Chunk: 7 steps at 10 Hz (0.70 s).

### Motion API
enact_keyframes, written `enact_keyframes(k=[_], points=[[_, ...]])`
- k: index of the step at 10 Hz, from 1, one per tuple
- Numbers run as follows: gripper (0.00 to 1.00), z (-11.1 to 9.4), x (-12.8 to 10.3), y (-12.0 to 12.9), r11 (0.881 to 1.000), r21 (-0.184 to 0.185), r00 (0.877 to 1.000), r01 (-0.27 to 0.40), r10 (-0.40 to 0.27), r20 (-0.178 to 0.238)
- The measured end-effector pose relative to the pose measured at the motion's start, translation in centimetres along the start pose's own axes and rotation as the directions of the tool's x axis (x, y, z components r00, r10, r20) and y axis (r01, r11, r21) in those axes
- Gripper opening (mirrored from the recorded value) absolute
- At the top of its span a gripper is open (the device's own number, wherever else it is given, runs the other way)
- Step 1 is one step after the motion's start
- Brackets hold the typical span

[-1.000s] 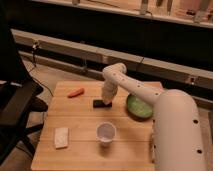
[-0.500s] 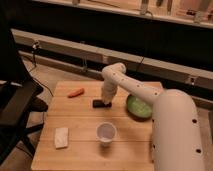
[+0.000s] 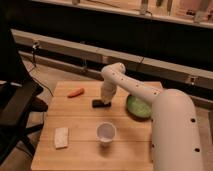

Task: Push the eraser across the table

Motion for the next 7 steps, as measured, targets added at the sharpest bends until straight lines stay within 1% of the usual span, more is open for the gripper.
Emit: enact_keyframes(k=[7], points=[[0.0,0.15,-0.4,-0.51,1.0,0.001,1.0,0.01,-0.01,0.002]])
